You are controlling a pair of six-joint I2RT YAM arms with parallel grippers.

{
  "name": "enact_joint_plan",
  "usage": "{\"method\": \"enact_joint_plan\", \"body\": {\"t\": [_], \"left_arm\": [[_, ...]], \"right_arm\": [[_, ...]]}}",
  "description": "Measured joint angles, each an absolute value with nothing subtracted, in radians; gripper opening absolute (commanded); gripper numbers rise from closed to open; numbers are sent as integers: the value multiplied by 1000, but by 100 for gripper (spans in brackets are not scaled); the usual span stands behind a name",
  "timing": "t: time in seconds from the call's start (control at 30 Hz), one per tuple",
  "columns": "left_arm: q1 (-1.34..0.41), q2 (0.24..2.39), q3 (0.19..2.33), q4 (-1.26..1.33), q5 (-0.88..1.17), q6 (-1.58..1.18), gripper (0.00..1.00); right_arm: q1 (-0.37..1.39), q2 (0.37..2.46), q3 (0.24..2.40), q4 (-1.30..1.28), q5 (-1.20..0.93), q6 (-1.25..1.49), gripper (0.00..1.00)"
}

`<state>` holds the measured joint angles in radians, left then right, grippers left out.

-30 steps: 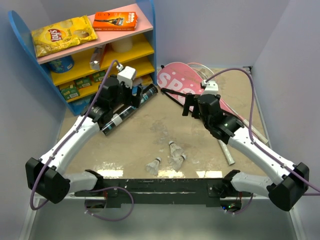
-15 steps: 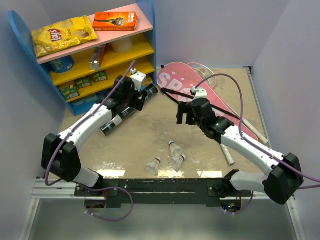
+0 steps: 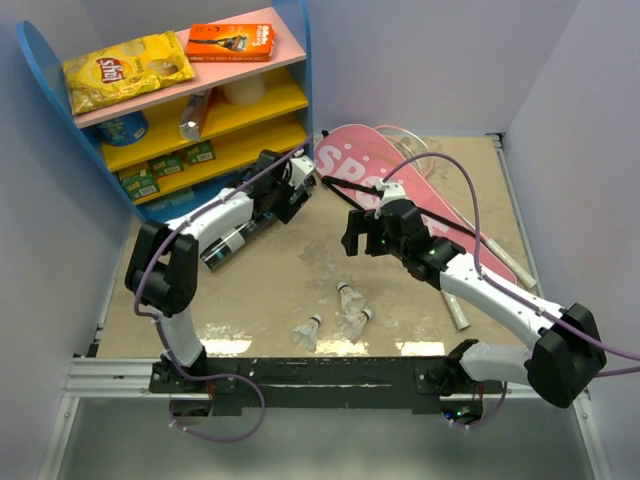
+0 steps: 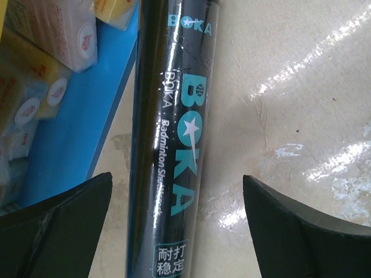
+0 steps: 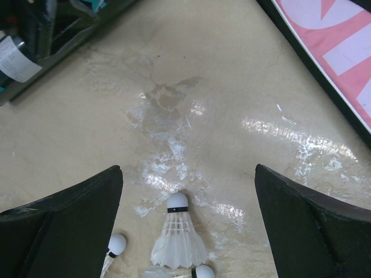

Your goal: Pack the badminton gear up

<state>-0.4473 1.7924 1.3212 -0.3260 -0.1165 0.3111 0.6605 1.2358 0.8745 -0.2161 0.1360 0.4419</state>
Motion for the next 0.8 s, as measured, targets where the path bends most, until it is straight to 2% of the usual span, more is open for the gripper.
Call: {"method": "enact_joint_plan", "body": {"t": [0.7, 0.8], "left_arm": [[-411, 2110, 1515, -280, -77, 380, 98], [-410, 2121, 1521, -264, -65, 386, 95]], "right_arm": [[661, 1183, 816, -199, 31, 445, 99], [661, 1185, 813, -199, 31, 444, 99]]}}
